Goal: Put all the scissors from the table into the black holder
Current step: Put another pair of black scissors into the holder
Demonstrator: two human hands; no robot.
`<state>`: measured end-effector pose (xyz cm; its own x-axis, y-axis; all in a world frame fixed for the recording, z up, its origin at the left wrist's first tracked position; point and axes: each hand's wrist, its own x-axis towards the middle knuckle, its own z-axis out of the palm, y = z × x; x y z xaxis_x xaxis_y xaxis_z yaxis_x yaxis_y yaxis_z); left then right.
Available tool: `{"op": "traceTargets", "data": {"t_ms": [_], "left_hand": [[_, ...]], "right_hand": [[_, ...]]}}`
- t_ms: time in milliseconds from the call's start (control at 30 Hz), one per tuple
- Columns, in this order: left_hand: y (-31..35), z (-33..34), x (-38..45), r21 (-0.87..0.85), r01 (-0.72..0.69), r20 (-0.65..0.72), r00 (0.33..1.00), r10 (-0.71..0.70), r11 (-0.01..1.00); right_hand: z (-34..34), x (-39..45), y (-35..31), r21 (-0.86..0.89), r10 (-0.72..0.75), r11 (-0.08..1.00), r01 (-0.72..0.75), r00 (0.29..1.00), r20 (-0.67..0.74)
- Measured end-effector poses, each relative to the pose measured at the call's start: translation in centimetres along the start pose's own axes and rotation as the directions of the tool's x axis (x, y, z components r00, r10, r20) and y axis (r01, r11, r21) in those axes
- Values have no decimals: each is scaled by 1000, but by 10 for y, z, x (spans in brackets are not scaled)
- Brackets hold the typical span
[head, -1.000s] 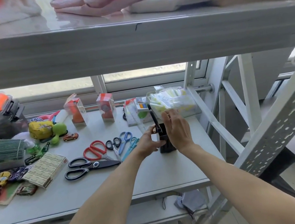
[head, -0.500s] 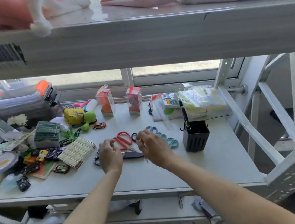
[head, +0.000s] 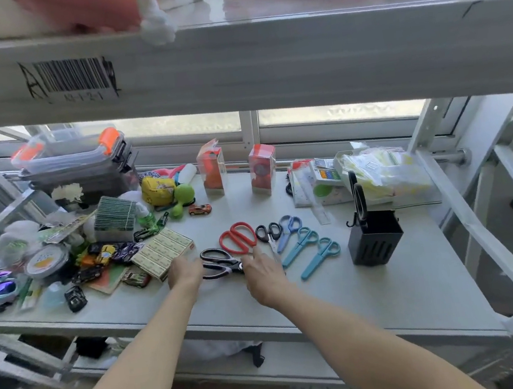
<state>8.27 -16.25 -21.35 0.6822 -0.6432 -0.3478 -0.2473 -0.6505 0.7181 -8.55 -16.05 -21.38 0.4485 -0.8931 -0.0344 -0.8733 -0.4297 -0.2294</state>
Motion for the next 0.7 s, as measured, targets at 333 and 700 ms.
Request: {"op": "traceTargets", "data": {"t_ms": [333,700], "left_hand": [[12,-15,-9,-487,165,264,964,-36,858],[72,22,-75,-595,-227,309,821,480,771]], "right_hand": [[2,-12,5,-8,-5,1000,4,992,-126],[-43,-70,41,429,150,897,108,839,-524]]}}
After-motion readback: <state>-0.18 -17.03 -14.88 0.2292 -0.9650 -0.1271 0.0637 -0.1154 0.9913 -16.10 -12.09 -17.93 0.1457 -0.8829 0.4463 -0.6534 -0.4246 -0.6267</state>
